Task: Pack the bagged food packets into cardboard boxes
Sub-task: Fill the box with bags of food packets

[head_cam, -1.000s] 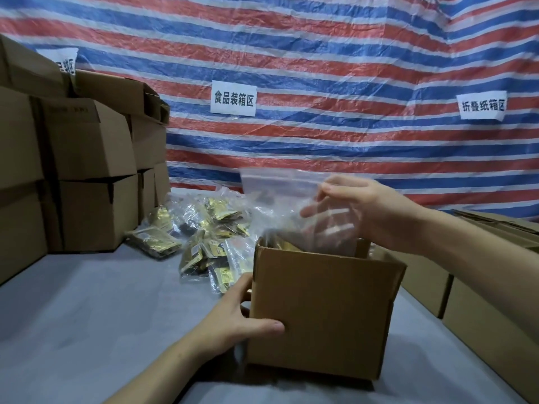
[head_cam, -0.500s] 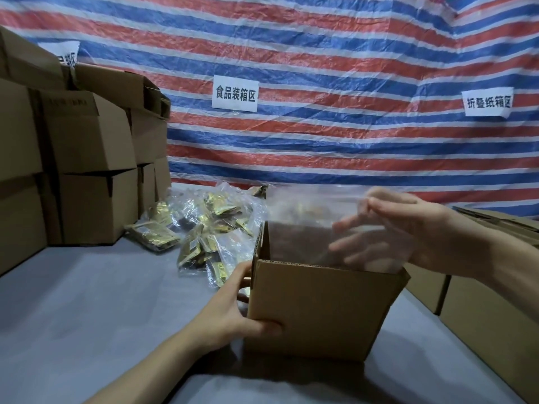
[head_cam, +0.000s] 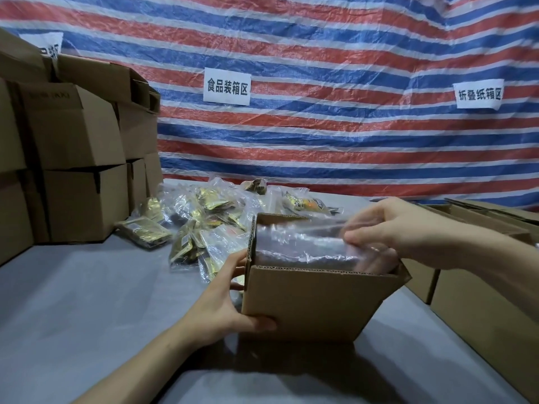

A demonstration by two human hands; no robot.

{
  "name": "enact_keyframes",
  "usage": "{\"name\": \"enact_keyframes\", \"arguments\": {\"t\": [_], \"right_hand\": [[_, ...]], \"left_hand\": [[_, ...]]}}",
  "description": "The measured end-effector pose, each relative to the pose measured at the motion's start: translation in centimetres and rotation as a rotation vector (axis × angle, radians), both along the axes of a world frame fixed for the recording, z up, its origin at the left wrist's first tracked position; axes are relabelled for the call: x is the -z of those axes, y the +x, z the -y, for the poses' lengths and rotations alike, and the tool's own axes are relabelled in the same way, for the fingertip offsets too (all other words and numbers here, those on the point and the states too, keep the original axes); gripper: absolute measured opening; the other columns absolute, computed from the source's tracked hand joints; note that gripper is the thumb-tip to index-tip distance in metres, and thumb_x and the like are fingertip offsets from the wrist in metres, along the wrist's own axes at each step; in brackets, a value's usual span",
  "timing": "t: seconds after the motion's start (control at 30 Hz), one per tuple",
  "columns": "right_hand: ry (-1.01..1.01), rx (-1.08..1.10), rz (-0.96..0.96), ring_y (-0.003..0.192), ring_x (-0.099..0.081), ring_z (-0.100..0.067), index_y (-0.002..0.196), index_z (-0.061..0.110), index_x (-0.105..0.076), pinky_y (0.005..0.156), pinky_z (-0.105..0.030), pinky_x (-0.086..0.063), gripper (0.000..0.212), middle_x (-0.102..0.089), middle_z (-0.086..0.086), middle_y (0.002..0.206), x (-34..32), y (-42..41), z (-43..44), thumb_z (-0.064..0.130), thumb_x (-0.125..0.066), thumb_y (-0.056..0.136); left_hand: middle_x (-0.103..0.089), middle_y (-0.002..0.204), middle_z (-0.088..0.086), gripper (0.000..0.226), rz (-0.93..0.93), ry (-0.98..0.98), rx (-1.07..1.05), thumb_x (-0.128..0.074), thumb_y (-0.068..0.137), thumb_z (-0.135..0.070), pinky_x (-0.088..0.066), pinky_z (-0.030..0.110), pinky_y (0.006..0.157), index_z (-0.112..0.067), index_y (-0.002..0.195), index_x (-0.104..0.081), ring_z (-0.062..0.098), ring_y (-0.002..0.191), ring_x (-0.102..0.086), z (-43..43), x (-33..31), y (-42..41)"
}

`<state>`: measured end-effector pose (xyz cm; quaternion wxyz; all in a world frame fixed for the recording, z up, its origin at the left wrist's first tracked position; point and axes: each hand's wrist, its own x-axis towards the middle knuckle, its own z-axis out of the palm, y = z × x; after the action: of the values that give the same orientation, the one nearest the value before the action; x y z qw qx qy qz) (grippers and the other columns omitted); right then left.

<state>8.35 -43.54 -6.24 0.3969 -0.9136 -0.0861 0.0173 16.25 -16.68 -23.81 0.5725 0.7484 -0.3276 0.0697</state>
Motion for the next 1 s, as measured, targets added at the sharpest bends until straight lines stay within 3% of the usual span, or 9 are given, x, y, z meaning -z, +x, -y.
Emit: {"name": "enact_keyframes", "arguments": {"t": [0.23,0.33,0.43,0.5,0.63,0.7,0.8,0.9,1.0], "right_hand": [[-0.52,0.232,0.151,0.087,-0.067,-0.008,0.102,0.027,-0.072,0.068,-0.019,-0.056,0.022,-0.07,0.007,0.096,1.0,0.3,-2.5,0.015,-0.079,0.084],[-0.658,0.236,0.44,0.093,-0.059,-0.005,0.114,0.03,-0.069,0.07,-0.017,-0.048,0.04,-0.065,0.012,0.109,1.8,0.1,-3.2,0.018,-0.084,0.079],[-0.701,0.158,0.809,0.096,-0.058,-0.007,0.097,0.031,-0.075,0.077,-0.031,-0.054,0.013,-0.066,0.012,0.105,2.0,-0.4,-3.8,0.034,-0.077,0.085],[-0.635,0.137,0.687,0.079,-0.064,-0.007,0.085,0.026,-0.076,0.067,-0.029,-0.057,0.031,-0.071,0.012,0.086,1.8,-0.7,-4.3,0.049,-0.057,0.096],[-0.889,0.173,0.196,0.067,-0.059,-0.009,0.076,0.023,-0.06,0.064,-0.023,-0.043,0.065,-0.062,0.005,0.073,2.0,-0.8,-5.3,0.067,-0.018,0.099],[-0.814,0.129,0.048,0.096,-0.063,-0.01,0.101,0.021,-0.063,0.08,-0.022,-0.042,0.071,-0.067,0.004,0.107,2.0,-0.6,-5.4,0.071,-0.012,0.097],[-0.608,0.056,-0.201,0.144,-0.039,-0.019,0.149,0.023,-0.043,0.117,-0.037,-0.027,0.086,-0.041,0.002,0.157,1.6,-0.1,-5.6,0.077,-0.013,0.09],[-0.446,-0.052,-0.278,0.125,-0.058,-0.008,0.13,0.027,-0.064,0.12,-0.039,-0.033,0.089,-0.066,0.013,0.13,1.1,0.6,-5.4,0.081,-0.017,0.077],[-0.345,-0.086,-0.098,0.098,-0.069,0.0,0.112,0.029,-0.074,0.098,-0.024,-0.049,0.079,-0.075,0.016,0.101,1.2,1.4,-4.6,0.075,-0.019,0.079]], "left_hand": [[-0.063,0.131,-0.008,0.11,-0.007,0.014,0.005,-0.094,0.048,-0.037,-0.042,0.01,0.092,-0.038,0.142,-0.038,0.003,0.122,-0.057,0.0,-0.3,-0.1],[-0.062,0.131,-0.008,0.107,-0.018,0.007,0.004,-0.092,0.047,-0.04,-0.042,0.007,0.088,-0.041,0.14,-0.039,0.001,0.121,-0.057,0.0,-0.3,-0.1],[-0.064,0.129,-0.009,0.103,-0.029,0.006,-0.004,-0.092,0.049,-0.037,-0.042,0.007,0.086,-0.043,0.138,-0.04,0.002,0.119,-0.057,-0.1,-0.2,0.0],[-0.064,0.128,-0.008,0.103,-0.037,0.009,-0.009,-0.091,0.049,-0.036,-0.043,0.007,0.085,-0.039,0.139,-0.041,0.003,0.119,-0.058,-0.2,-0.1,0.0],[-0.064,0.129,-0.006,0.103,-0.05,0.025,-0.017,-0.093,0.051,-0.032,-0.044,0.009,0.086,-0.034,0.141,-0.042,0.005,0.12,-0.058,-0.2,0.0,0.1],[-0.064,0.129,-0.008,0.102,-0.051,0.038,-0.022,-0.093,0.052,-0.028,-0.044,0.008,0.087,-0.032,0.141,-0.042,0.003,0.12,-0.058,-0.2,0.0,0.1],[-0.063,0.129,-0.01,0.1,-0.051,0.052,-0.032,-0.093,0.053,-0.028,-0.043,0.007,0.087,-0.032,0.14,-0.043,0.001,0.12,-0.057,-0.2,0.0,0.1],[-0.063,0.129,-0.01,0.097,-0.047,0.062,-0.035,-0.093,0.054,-0.028,-0.043,0.007,0.088,-0.031,0.138,-0.045,0.002,0.12,-0.058,-0.3,0.0,0.2],[-0.062,0.129,-0.01,0.099,-0.054,0.065,-0.04,-0.093,0.051,-0.036,-0.042,0.006,0.086,-0.033,0.138,-0.045,0.001,0.118,-0.058,-0.5,0.0,0.3]]}}
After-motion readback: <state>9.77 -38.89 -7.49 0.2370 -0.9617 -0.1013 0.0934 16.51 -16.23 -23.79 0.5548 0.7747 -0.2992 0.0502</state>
